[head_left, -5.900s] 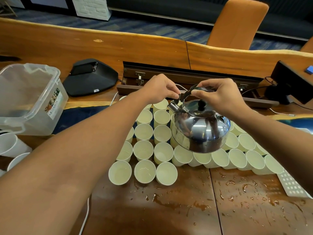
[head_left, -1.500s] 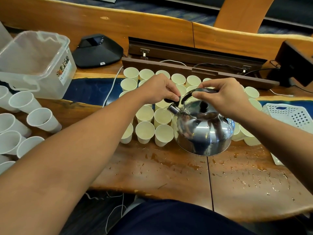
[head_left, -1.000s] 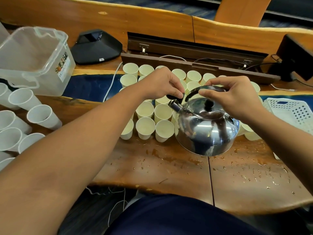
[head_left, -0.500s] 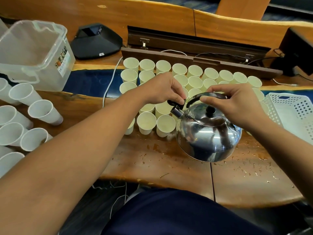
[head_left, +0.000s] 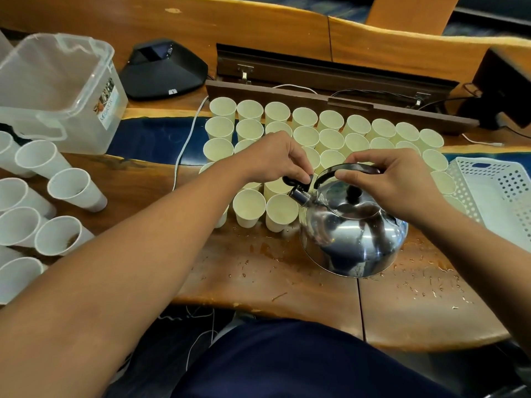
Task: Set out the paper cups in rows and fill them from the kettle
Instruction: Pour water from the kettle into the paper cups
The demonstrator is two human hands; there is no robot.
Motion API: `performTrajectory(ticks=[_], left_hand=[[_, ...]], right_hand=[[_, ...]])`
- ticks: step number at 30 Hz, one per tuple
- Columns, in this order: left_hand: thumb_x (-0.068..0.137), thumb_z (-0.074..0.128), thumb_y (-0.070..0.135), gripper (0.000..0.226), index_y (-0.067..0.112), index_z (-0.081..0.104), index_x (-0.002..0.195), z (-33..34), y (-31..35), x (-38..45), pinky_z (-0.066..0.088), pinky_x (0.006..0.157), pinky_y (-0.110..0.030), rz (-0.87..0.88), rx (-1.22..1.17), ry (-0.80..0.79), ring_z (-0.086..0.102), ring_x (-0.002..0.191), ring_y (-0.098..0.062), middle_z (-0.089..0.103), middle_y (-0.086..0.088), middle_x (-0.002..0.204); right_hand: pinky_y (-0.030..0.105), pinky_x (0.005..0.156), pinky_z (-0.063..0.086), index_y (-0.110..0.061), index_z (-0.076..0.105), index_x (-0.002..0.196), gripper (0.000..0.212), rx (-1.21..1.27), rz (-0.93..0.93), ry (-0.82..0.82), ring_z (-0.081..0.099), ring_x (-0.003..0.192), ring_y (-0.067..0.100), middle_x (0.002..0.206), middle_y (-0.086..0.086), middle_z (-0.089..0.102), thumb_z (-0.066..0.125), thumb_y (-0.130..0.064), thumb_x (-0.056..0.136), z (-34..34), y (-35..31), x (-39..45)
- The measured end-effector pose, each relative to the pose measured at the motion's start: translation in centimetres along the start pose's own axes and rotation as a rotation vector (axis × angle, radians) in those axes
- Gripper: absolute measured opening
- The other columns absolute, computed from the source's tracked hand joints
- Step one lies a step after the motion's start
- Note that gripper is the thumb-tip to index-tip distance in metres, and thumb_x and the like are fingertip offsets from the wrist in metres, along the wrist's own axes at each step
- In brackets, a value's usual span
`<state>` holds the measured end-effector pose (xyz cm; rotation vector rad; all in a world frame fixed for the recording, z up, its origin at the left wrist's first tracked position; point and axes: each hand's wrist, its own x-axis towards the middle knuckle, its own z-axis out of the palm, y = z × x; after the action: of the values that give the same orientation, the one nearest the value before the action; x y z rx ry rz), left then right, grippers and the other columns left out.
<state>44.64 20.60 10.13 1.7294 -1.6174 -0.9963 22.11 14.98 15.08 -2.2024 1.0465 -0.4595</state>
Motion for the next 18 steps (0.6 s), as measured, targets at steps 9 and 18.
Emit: performTrajectory(ticks=[9, 18], left_hand=[[0.080, 0.081, 0.016, 0.016, 0.020, 0.081, 0.096, -0.1, 0.2, 0.1, 0.054, 0.076, -0.016, 0.001, -0.013, -0.004, 0.068, 0.081, 0.000, 0.075, 0.013, 0.084], [0.080, 0.081, 0.017, 0.015, 0.022, 0.081, 0.094, -0.3, 0.3, 0.2, 0.053, 0.072, -0.012, 0.005, -0.013, -0.005, 0.068, 0.081, 0.000, 0.075, 0.012, 0.085]], right_hand=[[0.026, 0.071, 0.049, -0.036, 0.070, 0.081, 0.010, 0.013, -0.026, -0.013, 0.064, 0.077, 0.014, 0.084, -0.003, 0.073, 0.080, -0.033, 0.080, -0.3, -0.7, 0.1], [0.036, 0.077, 0.052, -0.036, 0.071, 0.078, 0.010, -0.008, -0.047, -0.027, 0.066, 0.079, 0.018, 0.085, 0.003, 0.074, 0.079, -0.031, 0.081, -0.5, -1.1, 0.1]])
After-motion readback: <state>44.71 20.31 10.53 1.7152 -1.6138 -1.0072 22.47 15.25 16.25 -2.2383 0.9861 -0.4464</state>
